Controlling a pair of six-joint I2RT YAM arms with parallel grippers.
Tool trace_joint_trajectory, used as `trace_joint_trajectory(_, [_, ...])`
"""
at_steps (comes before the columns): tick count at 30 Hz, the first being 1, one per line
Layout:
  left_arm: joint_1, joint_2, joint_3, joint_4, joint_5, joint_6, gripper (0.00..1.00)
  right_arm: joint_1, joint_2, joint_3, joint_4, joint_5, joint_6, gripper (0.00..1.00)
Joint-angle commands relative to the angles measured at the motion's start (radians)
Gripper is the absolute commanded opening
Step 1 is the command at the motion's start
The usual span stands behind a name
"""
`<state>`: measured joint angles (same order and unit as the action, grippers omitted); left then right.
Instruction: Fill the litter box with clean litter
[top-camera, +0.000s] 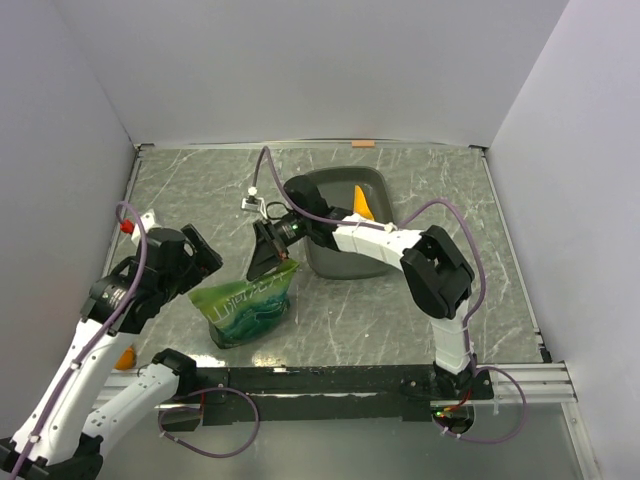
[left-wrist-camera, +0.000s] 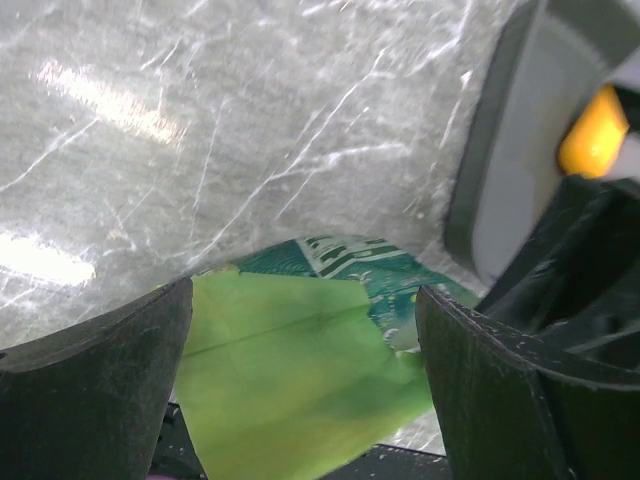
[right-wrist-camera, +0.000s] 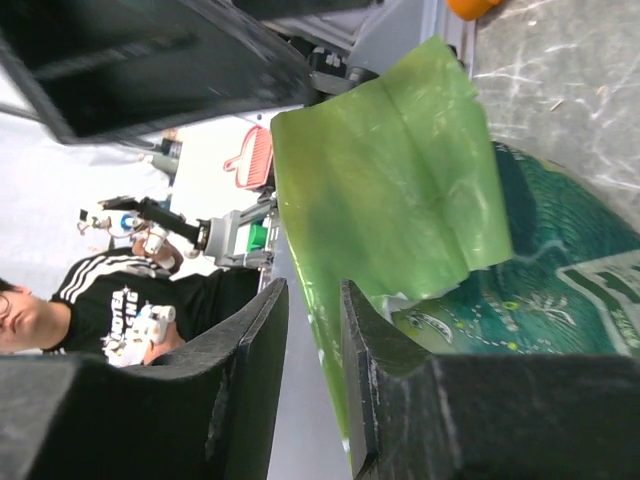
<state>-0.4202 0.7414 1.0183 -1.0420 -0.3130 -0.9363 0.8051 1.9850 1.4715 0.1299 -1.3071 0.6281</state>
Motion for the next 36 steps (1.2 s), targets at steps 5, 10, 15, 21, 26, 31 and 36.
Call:
trace_joint_trajectory(5, [0.004,-0.011,0.049,0.0,-0.026,0.024,0.97,0.016,-0.017,0.055,-0.176,0.032,-0.169,0.57])
trace_joint_trajectory(10, [0.004,-0.011,0.04,0.01,-0.021,0.028,0.97,-0.007,-0.034,0.058,-0.245,0.143,-0.225,0.67])
trace_joint_trajectory(15, [0.004,-0.01,0.045,-0.013,-0.044,0.027,0.97,-0.033,-0.002,0.102,-0.291,0.183,-0.24,0.76])
trace_joint_trajectory(21, [0.004,-0.02,0.04,-0.026,-0.048,0.014,0.97,-0.032,0.046,0.142,-0.312,0.154,-0.225,0.77])
trace_joint_trajectory(26, [0.004,-0.024,0.032,-0.016,-0.046,0.013,0.97,-0.029,0.052,0.131,-0.335,0.149,-0.234,0.77])
trace_joint_trajectory(31, [0.004,-0.017,0.029,-0.006,-0.041,0.014,0.97,-0.023,0.054,0.127,-0.427,0.203,-0.301,0.77])
trace_joint_trajectory(36, [0.004,-0.016,0.014,0.011,-0.032,0.021,0.97,-0.012,0.048,0.105,-0.443,0.207,-0.324,0.77])
